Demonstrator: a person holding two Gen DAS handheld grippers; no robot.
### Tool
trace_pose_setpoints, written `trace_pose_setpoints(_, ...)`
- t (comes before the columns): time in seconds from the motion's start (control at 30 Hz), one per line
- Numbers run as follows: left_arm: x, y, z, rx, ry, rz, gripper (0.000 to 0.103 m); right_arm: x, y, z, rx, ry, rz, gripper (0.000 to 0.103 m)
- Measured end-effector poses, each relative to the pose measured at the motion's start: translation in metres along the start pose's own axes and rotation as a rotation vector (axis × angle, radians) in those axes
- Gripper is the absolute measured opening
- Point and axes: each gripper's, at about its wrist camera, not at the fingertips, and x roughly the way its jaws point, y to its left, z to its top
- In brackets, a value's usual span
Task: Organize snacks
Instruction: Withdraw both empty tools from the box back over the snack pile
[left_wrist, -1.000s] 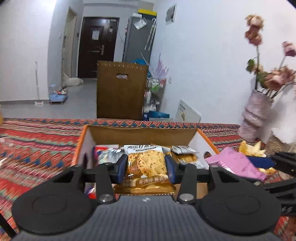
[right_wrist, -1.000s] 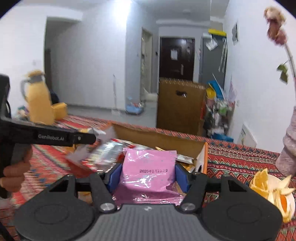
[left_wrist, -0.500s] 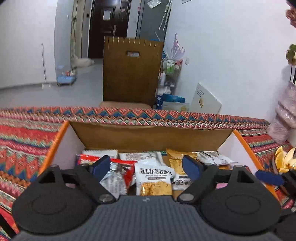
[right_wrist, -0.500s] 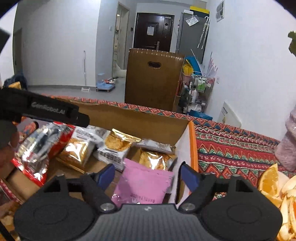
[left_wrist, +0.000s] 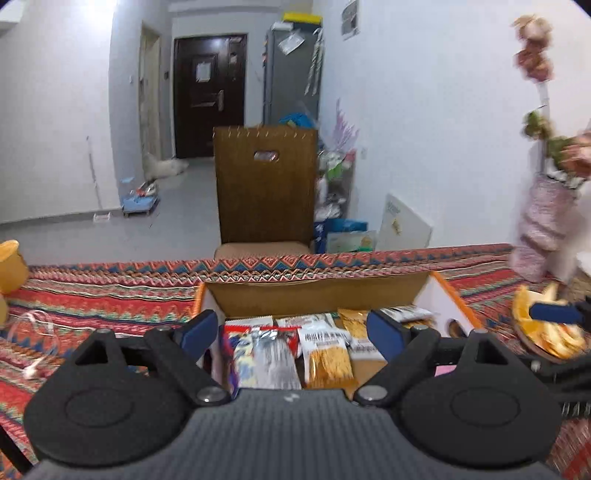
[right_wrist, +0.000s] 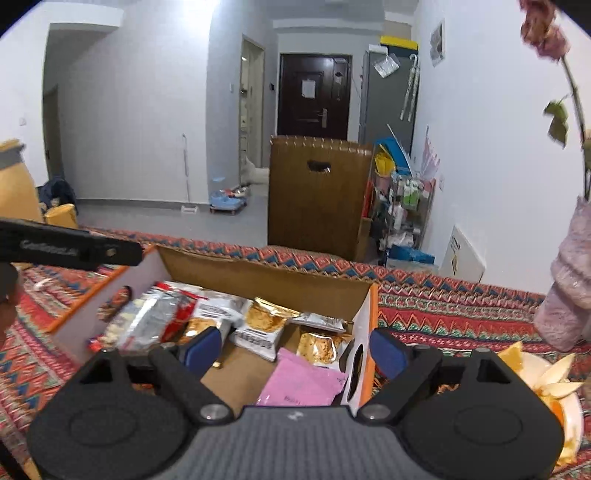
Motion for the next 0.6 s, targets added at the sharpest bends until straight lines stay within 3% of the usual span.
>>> trace_pose_setpoints(0.07, -0.040, 0.005, -0.011, 0.023, -0.029, -0.021, 0.097, -0.031, 0.000, -0.004, 0.000, -0.028, 0.021, 0.098)
trace_pose_setpoints(0.2, -0.126, 0.016, -0.052, 0.060, -0.074, -0.049, 0.100, -0.099, 0.000, -0.025, 0.023, -0.082, 0.078, 0.100)
trace_pose_setpoints(0.37, -0.231, 0.022, -0.125, 0.047, -0.179, -0.080, 0.103, -0.184, 0.012, -0.067, 0.017, -0.147, 0.108, 0.103)
trace_pose_setpoints(0.5, -0.281, 0.022, -0.181, 0.002, -0.246, 0.038, 0.103, -0.236, 0.029, -0.109, 0.023, -0.226, 0.124, 0.103)
trace_pose_setpoints(0.6, -0.297, 0.024, -0.217, -0.017, -0.226, 0.096, 0.103, -0.261, 0.046, -0.142, 0.029, -0.263, 0.100, 0.103)
